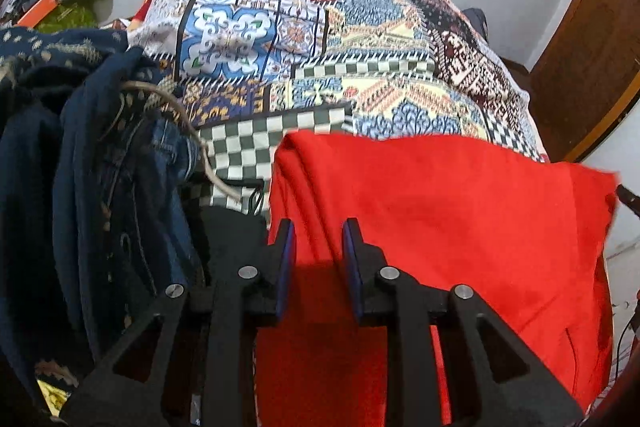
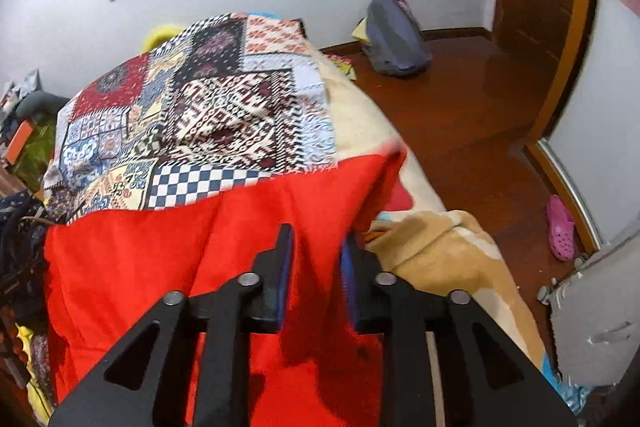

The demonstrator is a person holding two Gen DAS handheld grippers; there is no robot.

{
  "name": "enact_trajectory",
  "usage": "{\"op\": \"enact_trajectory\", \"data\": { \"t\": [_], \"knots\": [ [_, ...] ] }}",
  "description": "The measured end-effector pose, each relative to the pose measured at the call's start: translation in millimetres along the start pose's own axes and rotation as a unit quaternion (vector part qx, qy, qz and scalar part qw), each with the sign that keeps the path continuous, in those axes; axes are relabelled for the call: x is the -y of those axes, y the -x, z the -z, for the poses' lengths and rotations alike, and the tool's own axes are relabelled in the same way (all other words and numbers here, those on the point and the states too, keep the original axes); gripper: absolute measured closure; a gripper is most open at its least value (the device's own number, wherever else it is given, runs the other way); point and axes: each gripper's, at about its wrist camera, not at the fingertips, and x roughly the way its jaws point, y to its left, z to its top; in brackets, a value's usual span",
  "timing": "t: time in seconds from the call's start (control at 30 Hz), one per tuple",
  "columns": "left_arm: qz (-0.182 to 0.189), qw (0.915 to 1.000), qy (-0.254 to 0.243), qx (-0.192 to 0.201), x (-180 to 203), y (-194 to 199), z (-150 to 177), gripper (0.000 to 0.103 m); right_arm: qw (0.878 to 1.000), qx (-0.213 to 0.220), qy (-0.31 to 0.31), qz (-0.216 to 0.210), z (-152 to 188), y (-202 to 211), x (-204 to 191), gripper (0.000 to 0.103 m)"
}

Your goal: Fold large clothes

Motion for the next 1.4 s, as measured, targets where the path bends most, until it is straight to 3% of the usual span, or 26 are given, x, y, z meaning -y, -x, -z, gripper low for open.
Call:
{"op": "enact_trajectory", "data": {
  "t": [0.07, 0.13, 0.2, 0.33, 0.53, 0.73, 0.87, 1.1, 1.4],
  "knots": [
    [-0.001, 1.0, -0.004, -0.001, 1, 5, 3, 0.076, 1.0, 0.006, 0.002, 0.004, 0, 11, 1, 0.053],
    [-0.001, 0.9999, -0.01, 0.002, 4, 15, 7, 0.069, 1.0, 0.021, 0.011, 0.009, 2, 24, -2, 0.048],
    [-0.004, 0.9997, -0.02, 0.014, 9, 31, 11, 0.054, 0.999, 0.031, 0.029, 0.014, 4, 42, -7, 0.047],
    [-0.007, 0.9986, -0.037, 0.037, 17, 64, 19, 0.047, 0.997, 0.043, 0.054, 0.015, 12, 71, -13, 0.03],
    [0.01, 0.9976, -0.035, 0.059, 14, 114, 41, 0.037, 0.993, 0.074, 0.094, 0.024, 32, 112, -29, 0.022],
    [0.01, 0.997, -0.037, 0.067, 1, 151, 73, 0.037, 0.991, 0.085, 0.105, 0.02, 55, 136, -34, 0.021],
    [0.01, 0.9974, -0.036, 0.062, -10, 164, 96, 0.032, 0.992, 0.067, 0.107, 0.015, 74, 139, -31, 0.021],
    [0.012, 0.9987, -0.049, 0.008, -27, 157, 141, 0.032, 0.994, 0.025, 0.099, 0.043, 109, 136, -18, 0.021],
    [0.091, 0.9912, -0.013, -0.095, -37, 114, 204, 0.032, 0.995, -0.045, 0.073, 0.049, 158, 118, 6, 0.021]
  ]
}}
